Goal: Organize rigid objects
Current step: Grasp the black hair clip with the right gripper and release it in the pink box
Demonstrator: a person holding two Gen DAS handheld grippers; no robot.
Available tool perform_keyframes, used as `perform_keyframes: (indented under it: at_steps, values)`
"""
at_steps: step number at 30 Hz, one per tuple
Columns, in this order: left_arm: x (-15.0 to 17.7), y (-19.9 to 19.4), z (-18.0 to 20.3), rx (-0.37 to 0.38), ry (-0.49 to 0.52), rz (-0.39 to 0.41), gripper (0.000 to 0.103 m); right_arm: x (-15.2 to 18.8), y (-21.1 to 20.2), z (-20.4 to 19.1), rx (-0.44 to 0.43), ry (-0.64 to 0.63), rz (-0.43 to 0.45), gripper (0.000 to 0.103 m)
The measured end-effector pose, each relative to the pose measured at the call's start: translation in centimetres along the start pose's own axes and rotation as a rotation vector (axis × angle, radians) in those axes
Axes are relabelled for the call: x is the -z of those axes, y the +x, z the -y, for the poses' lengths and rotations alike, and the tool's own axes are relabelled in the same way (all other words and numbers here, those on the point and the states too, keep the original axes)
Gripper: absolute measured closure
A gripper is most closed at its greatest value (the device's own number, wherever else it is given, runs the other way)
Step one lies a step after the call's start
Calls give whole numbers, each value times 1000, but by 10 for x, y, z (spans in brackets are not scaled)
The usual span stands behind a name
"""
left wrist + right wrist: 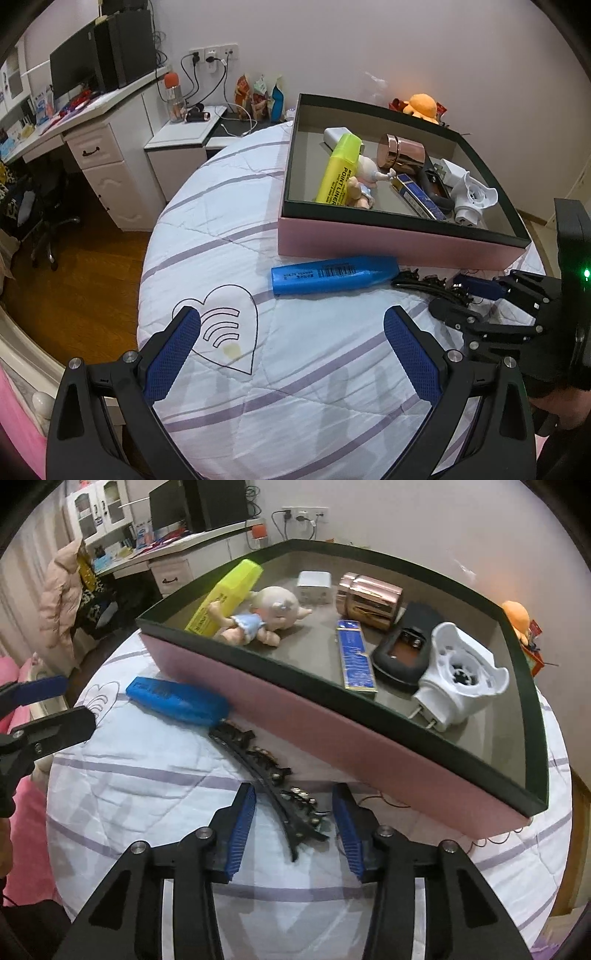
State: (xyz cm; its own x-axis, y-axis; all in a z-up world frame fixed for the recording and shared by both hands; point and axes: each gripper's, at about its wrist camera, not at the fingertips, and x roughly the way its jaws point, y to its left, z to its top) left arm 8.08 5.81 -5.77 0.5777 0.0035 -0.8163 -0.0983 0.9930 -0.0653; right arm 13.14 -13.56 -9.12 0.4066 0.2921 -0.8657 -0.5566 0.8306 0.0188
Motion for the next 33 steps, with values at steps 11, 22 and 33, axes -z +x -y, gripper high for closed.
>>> perform_keyframes:
  at_steps: [11,22,33]
  values:
    - [3,-1,7,1,10,2,2,16,-16,-16,-10,57,-7,77]
    - [-7,-12,4,-7,6,39,2,13,-74,-13,-65,109,119,77]
    - [-60,-8,0,-34,7,129,2,-61,-54,20,-4,213,184,77]
